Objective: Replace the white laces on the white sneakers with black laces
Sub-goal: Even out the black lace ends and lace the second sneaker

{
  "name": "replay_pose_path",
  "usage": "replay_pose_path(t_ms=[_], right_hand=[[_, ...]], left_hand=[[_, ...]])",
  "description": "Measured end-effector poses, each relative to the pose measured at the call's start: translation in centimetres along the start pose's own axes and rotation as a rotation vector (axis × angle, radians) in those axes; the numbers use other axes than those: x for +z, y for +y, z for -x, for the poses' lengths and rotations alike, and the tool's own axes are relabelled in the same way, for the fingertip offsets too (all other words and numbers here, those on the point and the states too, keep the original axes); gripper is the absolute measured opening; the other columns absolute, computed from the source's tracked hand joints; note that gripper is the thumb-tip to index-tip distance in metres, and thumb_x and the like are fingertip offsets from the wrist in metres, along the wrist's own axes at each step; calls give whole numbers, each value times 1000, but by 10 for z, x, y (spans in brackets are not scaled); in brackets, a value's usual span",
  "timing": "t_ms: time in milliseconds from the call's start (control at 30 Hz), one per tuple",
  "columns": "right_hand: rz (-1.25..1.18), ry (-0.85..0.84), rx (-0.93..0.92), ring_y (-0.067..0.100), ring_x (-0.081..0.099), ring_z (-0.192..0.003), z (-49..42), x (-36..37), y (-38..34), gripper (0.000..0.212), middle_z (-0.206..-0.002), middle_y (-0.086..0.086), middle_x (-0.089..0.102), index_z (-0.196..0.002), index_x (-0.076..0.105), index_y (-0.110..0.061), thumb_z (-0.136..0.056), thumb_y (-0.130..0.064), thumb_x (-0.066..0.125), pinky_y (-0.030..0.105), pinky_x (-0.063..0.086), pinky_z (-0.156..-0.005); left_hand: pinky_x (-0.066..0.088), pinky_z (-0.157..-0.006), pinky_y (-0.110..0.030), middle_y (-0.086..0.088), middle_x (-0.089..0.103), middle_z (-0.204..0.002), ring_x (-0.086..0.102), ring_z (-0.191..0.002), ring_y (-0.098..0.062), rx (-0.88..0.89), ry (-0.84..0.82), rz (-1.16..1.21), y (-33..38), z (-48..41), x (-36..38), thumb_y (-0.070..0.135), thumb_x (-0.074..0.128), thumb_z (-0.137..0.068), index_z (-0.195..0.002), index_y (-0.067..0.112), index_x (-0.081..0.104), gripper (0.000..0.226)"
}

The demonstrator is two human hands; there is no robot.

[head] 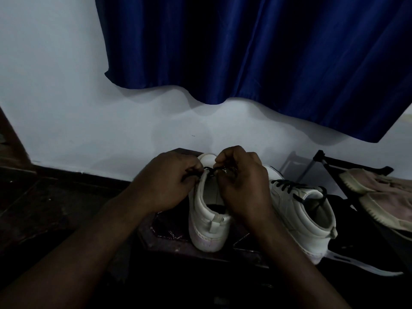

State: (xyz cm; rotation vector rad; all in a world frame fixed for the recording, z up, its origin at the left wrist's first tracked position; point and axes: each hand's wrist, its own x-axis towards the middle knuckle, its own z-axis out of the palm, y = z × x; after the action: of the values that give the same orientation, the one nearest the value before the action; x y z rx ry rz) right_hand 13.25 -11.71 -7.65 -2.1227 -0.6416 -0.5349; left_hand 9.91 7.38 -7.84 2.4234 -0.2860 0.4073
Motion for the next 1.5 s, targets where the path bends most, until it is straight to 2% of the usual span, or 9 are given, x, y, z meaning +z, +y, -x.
replay_pose_path(t_ms=[167,333,533,633,767,1033,1200,1400,1500], right_hand=[[-87,89,-87,15,68,-98,1,-1,-1,27,-98,-14,69,-102,63,-24,-88,-3,71,44,57,-82],[-120,64,-43,10,70,-93,0,0,1,29,-98,-13,70,-105,62,-21,-90,3,68,39,58,-78],[-62,-71,1,10,62,-99,2,1,6,37,-92,-17,67,-105,61,-31,-86,0,70,16,48,-78],[-51,-82,28,10,61,-101,0,1,7,36,-91,-17,67,-104,63,-29,-85,0,70,13,47,-77],[-31,-99,53,12,63,-101,-1,3,7,36,-90,-19,68,-104,64,-30,-83,-1,69,29,52,-80],[-161,-164,185,2,67,-91,-1,-4,6,40,-91,-8,73,-100,69,-18,-76,13,61,13,49,-72],[-256,-182,251,6,70,-92,0,-5,6,35,-95,-4,75,-99,71,-15,-79,14,63,29,59,-84],[-267,-161,281,7,71,-93,1,-6,8,33,-96,-3,75,-99,71,-14,-80,12,64,37,59,-87],[-291,-161,298,8,71,-94,1,-8,7,32,-95,-3,75,-99,71,-14,-82,11,64,36,60,-88]], left_hand=[[35,-70,-8,28,56,-73,55,-75,8,52,41,-71,-1,-3,-5,18,76,-87,-94,30,79,15],[54,-77,-29,18,74,-79,68,-76,2,-87,-103,-125,-13,-1,-18,30,79,-86,-86,38,78,8],[53,-80,-29,12,72,-94,69,-88,-12,-243,-301,-422,-23,1,-21,43,81,-79,-68,47,60,24],[56,-83,-28,18,72,-87,69,-85,-2,-223,-257,-197,-19,1,-19,39,83,-80,-82,49,71,16],[52,-78,-20,20,74,-84,67,-84,6,-129,-93,151,-5,1,-16,27,83,-83,-93,36,78,15],[44,-65,-18,21,69,-70,64,-72,9,-193,-203,-64,-11,-1,-16,29,81,-85,-76,33,74,12],[35,-54,-7,23,65,-62,60,-64,9,-231,-328,-78,-15,-3,-11,28,84,-82,-71,26,71,17],[53,-76,-28,10,77,-74,71,-72,-6,-306,-438,161,-12,-1,-17,31,79,-89,-77,24,78,14],[53,-69,-25,-3,80,-83,73,-70,-19,-419,-393,389,-13,1,-16,34,68,-98,-87,15,78,24]])
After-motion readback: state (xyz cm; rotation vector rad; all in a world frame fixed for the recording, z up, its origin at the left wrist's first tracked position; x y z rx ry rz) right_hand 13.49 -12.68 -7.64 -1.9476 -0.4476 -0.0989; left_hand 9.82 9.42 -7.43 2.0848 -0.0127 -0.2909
